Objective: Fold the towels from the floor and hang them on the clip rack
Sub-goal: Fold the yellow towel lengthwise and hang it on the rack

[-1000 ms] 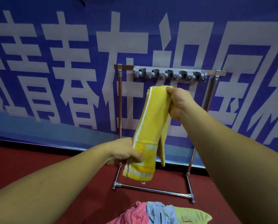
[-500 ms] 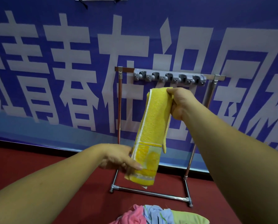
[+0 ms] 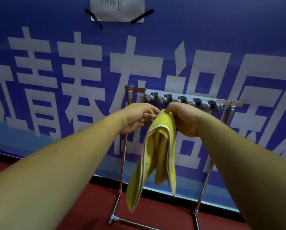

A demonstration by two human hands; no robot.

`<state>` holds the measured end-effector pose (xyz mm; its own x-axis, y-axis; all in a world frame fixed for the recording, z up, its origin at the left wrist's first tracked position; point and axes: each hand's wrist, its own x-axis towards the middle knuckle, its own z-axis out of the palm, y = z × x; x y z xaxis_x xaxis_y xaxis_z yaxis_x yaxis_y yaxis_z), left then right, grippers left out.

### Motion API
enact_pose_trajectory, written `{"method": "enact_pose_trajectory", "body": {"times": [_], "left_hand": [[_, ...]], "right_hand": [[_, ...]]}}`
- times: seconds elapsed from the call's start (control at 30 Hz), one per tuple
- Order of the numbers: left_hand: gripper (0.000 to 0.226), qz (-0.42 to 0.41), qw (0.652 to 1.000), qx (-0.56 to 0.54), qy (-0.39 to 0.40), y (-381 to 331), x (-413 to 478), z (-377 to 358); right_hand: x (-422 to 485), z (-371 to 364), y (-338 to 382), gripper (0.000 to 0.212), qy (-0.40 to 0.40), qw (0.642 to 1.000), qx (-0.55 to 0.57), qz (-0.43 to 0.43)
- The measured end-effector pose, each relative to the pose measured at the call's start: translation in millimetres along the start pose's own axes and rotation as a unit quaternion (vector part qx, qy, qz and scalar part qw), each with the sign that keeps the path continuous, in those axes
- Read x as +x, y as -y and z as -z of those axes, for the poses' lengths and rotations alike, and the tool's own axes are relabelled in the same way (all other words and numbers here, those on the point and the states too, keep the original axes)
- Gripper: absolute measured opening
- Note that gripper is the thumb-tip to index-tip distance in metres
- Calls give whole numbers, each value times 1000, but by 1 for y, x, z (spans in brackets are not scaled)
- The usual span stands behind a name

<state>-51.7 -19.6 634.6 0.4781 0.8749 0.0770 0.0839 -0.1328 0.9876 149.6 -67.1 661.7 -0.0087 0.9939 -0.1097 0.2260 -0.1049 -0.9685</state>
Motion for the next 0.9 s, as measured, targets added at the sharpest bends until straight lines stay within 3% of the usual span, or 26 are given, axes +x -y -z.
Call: {"method": "enact_pose_trajectory", "body": {"times": [0.37,0.47,0.6,0.73,0.9], "left_hand": [[18,49,988,-79,120,13,92,70],[15,18,997,-33,66,13,121,92],[22,-5,999,-40,-23,16,166,106],[11,-26,992,-44,-111,17,204,102],[18,17,989,-45,-138,25,240,103]], "right_hand": [[116,-2,20,15,-41,997,-38,52],[153,-2,20,24,-70,990,-96,76],[192,-1,25,12,-128,969,-161,137],[221,4,27,10,-185,941,-217,181],[258,3,27,17,-215,909,-305,185]]}}
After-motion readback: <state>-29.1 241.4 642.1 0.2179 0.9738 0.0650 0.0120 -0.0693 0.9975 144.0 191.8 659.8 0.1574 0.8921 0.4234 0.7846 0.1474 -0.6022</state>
